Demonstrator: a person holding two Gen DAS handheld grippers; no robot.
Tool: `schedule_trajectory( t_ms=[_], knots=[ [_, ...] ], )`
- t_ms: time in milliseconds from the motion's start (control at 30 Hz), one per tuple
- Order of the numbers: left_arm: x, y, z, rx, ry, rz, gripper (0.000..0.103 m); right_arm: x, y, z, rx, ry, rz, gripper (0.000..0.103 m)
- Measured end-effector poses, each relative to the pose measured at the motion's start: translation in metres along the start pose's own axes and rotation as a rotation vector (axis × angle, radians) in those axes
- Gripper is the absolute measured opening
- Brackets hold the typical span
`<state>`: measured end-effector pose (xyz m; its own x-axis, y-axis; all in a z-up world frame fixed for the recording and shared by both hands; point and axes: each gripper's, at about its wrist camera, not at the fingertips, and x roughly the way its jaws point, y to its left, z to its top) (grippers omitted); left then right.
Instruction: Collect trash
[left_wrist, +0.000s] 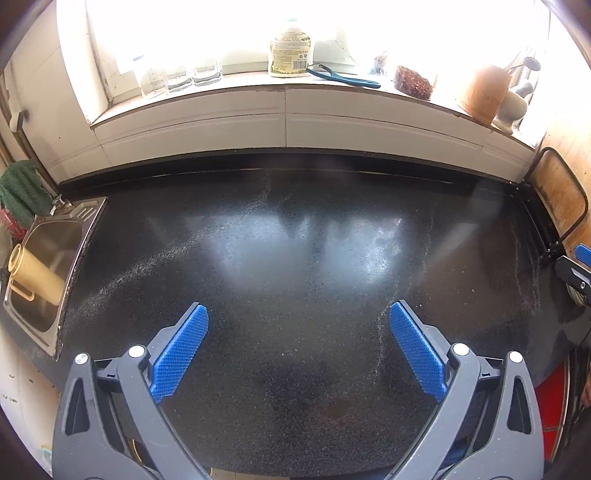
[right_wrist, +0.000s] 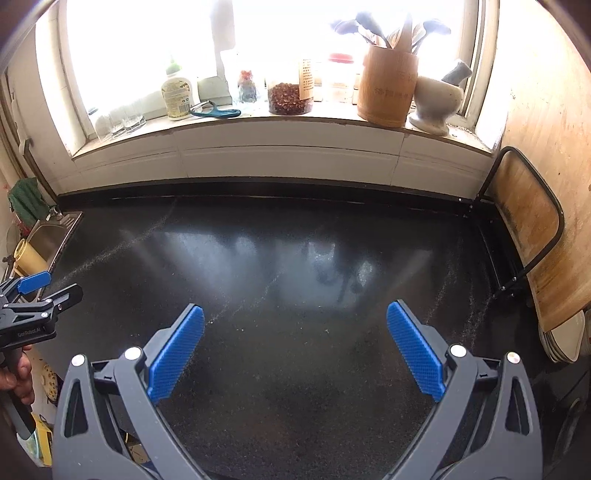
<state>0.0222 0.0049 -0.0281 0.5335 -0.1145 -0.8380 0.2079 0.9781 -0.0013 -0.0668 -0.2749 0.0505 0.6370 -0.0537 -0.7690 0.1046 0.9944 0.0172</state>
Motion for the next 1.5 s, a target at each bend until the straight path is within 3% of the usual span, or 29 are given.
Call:
schedule_trajectory(
  t_ms=[1500],
  knots=[
    [-0.008,0.0,-0.014,0.005,-0.003,0.004,0.096,-0.01,0.0,-0.011,0.011,0.006,-0.008,0.096]
  ],
)
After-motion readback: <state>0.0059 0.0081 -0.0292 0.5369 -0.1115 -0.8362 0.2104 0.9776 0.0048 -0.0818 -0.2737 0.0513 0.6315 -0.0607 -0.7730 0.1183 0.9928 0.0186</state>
